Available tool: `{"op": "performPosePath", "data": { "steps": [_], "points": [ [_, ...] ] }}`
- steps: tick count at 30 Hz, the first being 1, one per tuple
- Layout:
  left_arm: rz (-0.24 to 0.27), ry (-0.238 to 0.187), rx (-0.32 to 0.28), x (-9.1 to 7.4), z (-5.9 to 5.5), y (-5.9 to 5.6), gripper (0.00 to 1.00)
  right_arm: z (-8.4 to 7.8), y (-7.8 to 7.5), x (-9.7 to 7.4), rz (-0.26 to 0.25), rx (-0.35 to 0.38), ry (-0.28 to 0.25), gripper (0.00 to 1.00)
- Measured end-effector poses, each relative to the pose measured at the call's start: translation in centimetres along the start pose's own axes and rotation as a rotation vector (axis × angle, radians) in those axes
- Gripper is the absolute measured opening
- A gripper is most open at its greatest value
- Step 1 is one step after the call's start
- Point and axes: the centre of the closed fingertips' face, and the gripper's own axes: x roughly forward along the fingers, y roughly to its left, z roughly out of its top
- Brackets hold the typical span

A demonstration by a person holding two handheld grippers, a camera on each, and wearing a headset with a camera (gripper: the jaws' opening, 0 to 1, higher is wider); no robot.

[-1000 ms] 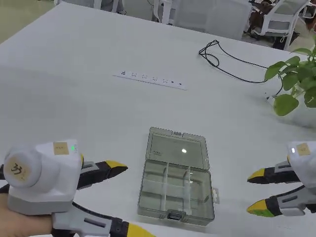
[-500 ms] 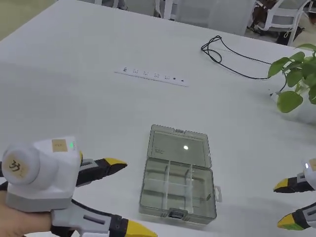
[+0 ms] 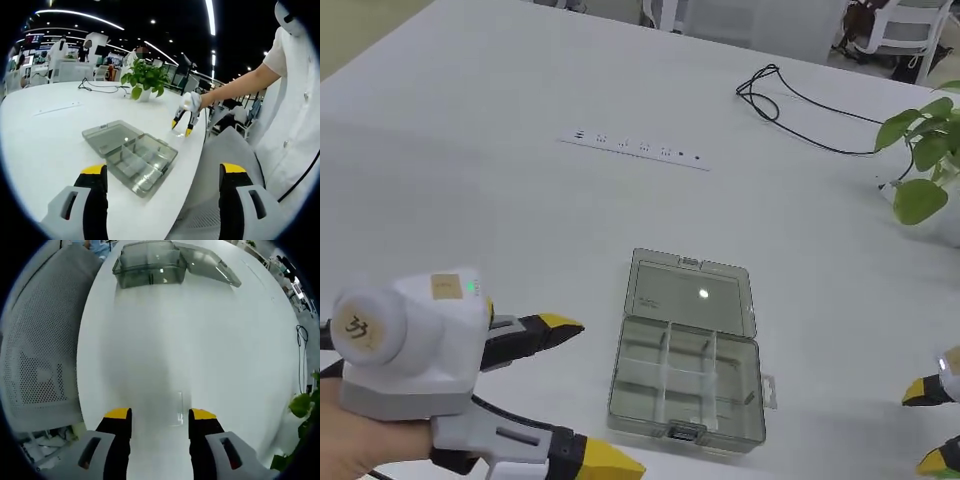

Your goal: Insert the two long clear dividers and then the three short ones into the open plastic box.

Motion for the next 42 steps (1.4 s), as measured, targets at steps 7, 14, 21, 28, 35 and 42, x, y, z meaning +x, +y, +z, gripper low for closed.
{"op": "performPosePath", "data": {
  "steps": [7, 14, 21, 28, 35, 42],
  "points": [
    [0.006, 0.001, -0.005, -0.1, -0.1, 0.1, 0.94, -0.7, -0.5, 0.2, -0.011, -0.03, 0.006, 0.43],
    [0.007, 0.004, -0.006, -0.2, -0.2, 0.1, 0.94, -1.0, -0.6, 0.2, -0.015, -0.012, 0.004, 0.33],
    [0.007, -0.001, -0.001, -0.2, 0.0, 0.0, 0.94, -1.4, -0.9, 0.3, -0.024, -0.009, 0.022, 0.33],
    [0.013, -0.009, -0.002, -0.6, 0.1, 0.0, 0.94, -0.3, -0.7, -0.3, -0.051, -0.012, -0.005, 0.33],
    [0.02, -0.011, 0.0, -0.6, 0.4, 0.0, 0.93, 3.9, -1.0, -2.7, -0.14, -0.014, -0.101, 0.33],
    [0.007, -0.033, -0.004, -0.1, 1.6, -0.4, 0.92, 8.4, -0.7, -5.4, -0.21, -0.023, -0.195, 0.33]
  ]
}}
